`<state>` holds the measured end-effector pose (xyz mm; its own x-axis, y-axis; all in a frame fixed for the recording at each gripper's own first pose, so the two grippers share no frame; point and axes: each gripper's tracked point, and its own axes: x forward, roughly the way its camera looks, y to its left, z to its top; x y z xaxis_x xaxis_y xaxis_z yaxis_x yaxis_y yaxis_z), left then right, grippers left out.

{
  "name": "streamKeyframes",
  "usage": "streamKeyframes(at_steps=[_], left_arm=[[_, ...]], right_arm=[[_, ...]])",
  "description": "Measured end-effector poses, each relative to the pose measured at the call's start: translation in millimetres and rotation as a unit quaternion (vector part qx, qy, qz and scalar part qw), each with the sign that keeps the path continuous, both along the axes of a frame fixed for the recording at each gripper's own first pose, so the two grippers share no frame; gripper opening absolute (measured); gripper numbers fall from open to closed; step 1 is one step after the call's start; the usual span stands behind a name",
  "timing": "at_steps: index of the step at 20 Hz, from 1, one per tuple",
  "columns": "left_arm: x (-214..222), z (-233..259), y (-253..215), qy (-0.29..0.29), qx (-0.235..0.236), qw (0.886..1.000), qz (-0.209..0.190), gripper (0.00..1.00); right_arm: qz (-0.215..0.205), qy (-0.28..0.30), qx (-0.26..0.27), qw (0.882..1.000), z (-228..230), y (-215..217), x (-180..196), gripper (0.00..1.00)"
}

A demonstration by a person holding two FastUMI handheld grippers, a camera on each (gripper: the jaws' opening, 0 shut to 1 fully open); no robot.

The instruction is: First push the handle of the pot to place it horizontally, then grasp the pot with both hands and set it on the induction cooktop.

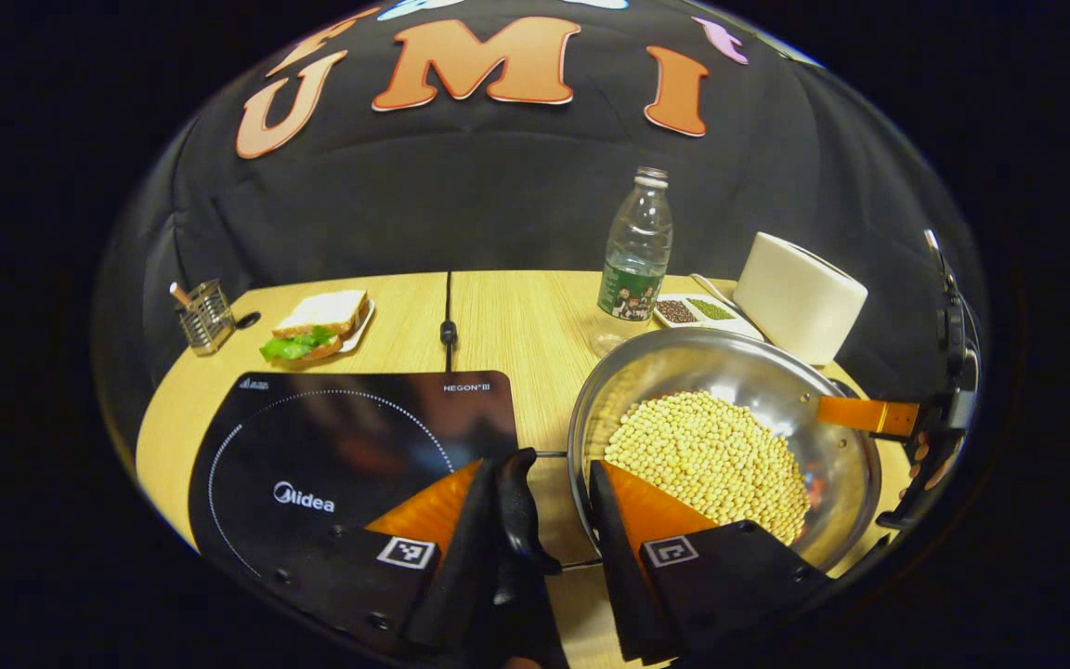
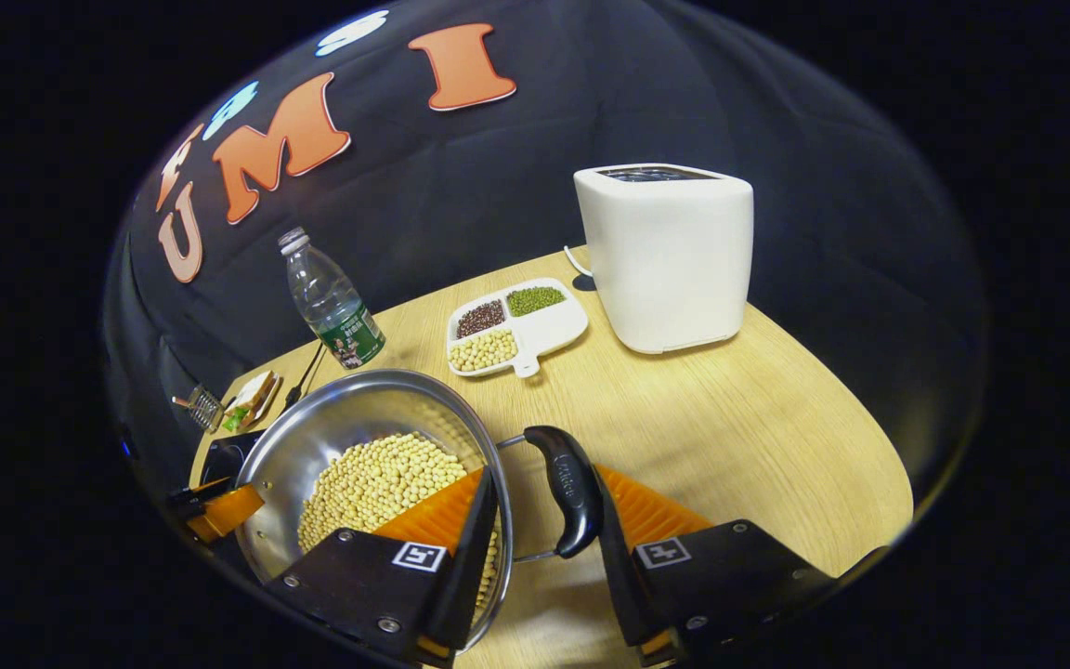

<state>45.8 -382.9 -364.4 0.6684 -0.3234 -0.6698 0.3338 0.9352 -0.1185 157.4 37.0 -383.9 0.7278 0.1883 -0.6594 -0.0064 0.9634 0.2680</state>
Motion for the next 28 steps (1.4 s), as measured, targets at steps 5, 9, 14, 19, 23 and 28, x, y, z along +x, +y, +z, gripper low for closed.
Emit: streamKeyframes(at_steps=[5,9,14,19,23,28], left_arm=[[-2.7,-2.1,-9.6,0.025,-0.015,0.999,0.013,0.54],[-14.9,-0.1,-20.8,0.041,-0.029,0.999,0.006,0.47],[-24.1,-2.8,-32.3,0.077,-0.038,0.996,-0.009,0.5],[-25.3,2.9,-32.3,0.107,-0.039,0.993,-0.014,0.49],[-16.0,26.0,-15.1,0.091,-0.032,0.995,-0.011,0.48],[-2.9,58.0,30.3,0.082,-0.033,0.996,0.011,0.47]], right_arm=[[-0.004,0.0,0.012,1.0,1.0,-8.8,-6.7,0.42],[-0.024,-0.006,0.013,1.0,8.3,-29.8,-19.2,0.36],[-0.04,-0.005,0.008,0.999,16.0,-42.6,-29.3,0.35],[-0.055,0.0,0.028,0.998,20.9,-44.3,-34.9,0.35],[-0.054,-0.007,0.047,0.997,42.6,-29.3,-33.8,0.34],[-0.037,-0.026,0.049,0.998,78.9,11.1,-32.2,0.35]])
